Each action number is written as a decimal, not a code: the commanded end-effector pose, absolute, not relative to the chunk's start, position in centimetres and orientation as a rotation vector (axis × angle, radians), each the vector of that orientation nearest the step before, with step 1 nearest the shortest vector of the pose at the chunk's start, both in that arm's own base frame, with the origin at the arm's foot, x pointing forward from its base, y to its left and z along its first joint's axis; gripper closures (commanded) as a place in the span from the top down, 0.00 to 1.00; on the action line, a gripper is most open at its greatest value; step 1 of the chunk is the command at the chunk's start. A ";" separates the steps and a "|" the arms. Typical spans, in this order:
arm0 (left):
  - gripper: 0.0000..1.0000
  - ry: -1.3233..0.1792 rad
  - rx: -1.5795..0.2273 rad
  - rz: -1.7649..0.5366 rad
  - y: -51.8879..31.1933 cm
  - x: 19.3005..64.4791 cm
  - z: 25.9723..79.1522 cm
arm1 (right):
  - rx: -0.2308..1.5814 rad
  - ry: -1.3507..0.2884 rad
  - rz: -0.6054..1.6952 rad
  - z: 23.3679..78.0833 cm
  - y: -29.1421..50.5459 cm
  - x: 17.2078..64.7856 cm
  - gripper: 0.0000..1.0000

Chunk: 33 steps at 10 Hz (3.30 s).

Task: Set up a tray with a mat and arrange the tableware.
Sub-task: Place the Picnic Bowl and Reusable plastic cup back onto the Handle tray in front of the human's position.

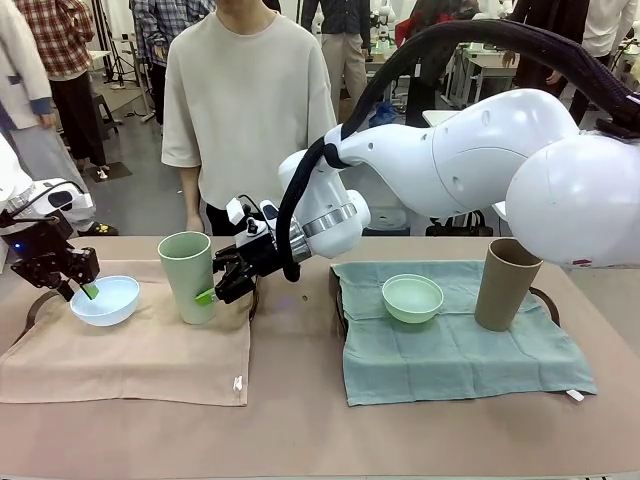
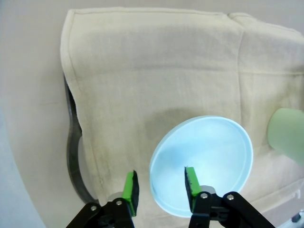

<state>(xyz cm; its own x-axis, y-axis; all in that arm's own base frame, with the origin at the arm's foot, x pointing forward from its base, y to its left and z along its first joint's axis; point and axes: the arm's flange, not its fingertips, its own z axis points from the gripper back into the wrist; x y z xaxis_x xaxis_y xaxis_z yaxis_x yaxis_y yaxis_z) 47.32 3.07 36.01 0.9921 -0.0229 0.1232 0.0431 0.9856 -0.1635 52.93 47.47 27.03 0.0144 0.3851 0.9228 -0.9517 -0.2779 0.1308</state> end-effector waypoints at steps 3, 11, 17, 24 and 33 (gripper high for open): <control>1.00 -0.148 -0.258 -0.065 3.9 45.8 37.3 | 1.086 -0.568 1.459 30.5 44.7 51.7 1.00; 0.95 -0.181 -0.176 -0.224 1.9 41.9 46.2 | 0.614 -0.438 1.116 41.2 39.7 49.1 1.00; 0.95 -0.178 0.005 -0.390 -8.9 40.2 54.3 | 0.296 -0.101 0.495 54.7 39.7 41.6 1.00; 0.95 -0.170 0.010 -0.385 -11.1 39.9 53.2 | 0.142 -0.056 0.349 61.3 37.8 35.5 1.00; 0.95 -0.170 0.010 -0.385 -11.1 39.9 53.2 | 0.142 -0.056 0.349 61.3 37.8 35.5 1.00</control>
<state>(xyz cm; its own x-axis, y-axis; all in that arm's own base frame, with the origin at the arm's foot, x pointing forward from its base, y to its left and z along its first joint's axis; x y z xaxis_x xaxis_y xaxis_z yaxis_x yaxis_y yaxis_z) 39.93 -11.24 53.06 0.9206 -0.3569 0.1584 0.3538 0.9341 0.0486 35.69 38.18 61.89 0.9425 0.3283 0.0633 -0.3339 0.9337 0.1294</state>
